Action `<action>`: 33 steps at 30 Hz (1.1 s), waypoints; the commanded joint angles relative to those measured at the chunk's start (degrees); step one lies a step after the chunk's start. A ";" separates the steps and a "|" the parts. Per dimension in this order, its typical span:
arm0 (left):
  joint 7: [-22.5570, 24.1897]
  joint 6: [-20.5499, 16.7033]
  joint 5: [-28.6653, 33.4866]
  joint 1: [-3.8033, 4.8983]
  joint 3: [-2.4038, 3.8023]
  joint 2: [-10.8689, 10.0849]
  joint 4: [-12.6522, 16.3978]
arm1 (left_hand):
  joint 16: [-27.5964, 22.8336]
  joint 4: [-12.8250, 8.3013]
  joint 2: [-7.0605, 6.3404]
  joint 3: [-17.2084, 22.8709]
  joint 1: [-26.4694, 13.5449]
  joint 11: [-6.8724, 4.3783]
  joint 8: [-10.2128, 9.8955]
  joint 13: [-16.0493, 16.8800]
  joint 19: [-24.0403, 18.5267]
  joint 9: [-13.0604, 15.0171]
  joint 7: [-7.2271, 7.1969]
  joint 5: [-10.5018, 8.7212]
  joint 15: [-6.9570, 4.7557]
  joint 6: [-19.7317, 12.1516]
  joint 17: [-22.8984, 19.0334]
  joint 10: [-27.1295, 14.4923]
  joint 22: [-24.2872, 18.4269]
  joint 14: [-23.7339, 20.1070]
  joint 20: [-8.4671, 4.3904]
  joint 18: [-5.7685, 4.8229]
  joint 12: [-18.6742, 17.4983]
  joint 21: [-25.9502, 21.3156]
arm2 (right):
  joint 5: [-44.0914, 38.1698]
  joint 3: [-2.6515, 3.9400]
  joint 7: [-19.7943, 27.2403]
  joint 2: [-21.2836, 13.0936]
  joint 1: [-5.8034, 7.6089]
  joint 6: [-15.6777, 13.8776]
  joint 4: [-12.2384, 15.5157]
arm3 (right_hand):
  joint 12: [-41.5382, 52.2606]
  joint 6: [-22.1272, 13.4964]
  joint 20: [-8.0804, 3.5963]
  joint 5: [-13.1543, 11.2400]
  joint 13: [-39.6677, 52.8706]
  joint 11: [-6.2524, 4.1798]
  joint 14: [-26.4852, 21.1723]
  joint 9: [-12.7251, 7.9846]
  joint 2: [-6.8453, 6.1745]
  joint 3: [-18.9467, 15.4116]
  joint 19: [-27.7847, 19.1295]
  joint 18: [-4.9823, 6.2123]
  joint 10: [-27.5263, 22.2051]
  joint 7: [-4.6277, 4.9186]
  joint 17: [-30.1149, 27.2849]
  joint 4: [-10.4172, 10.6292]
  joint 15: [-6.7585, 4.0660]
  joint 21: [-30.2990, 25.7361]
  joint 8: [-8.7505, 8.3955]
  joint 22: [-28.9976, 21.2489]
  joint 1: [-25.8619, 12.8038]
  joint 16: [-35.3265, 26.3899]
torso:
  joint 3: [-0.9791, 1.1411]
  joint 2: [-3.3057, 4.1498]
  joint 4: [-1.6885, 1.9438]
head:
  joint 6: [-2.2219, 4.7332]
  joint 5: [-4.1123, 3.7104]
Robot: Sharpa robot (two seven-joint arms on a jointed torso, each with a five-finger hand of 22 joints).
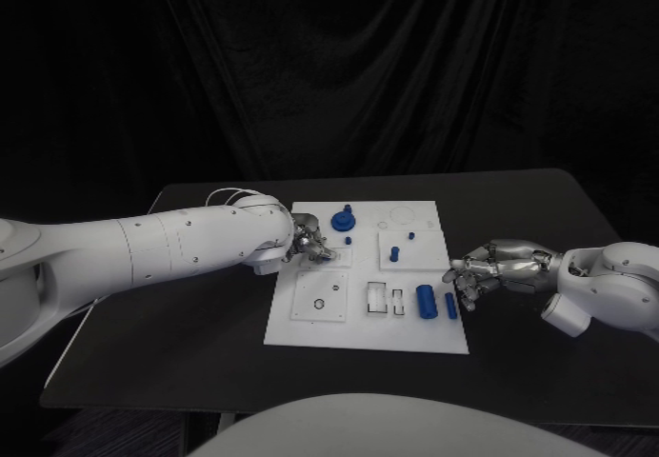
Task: Assemble the parts on the task board
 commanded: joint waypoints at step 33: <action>4.88 -3.26 -0.03 -0.39 -0.09 -0.35 0.43 | -0.06 -4.97 -6.30 20.85 -4.55 0.00 0.67 13.34 -0.36 2.99 -0.40 13.59 -0.14 1.72 15.09 3.61 1.85 6.15 -0.07 0.84 -0.92 -1.21 | 0.02 0.04 -0.40 -0.02 -0.15 0.89 0.00 | 0.27 -0.48 -0.02 -0.25 -0.14 -0.11 -0.38 -0.10 0.29 -0.22 -0.37 0.88 -0.52 0.00 -0.18 0.07 0.05 -0.33 0.24 -0.15 -0.31 0.19 | -0.02 0.02 0.03 | 0.00 -0.31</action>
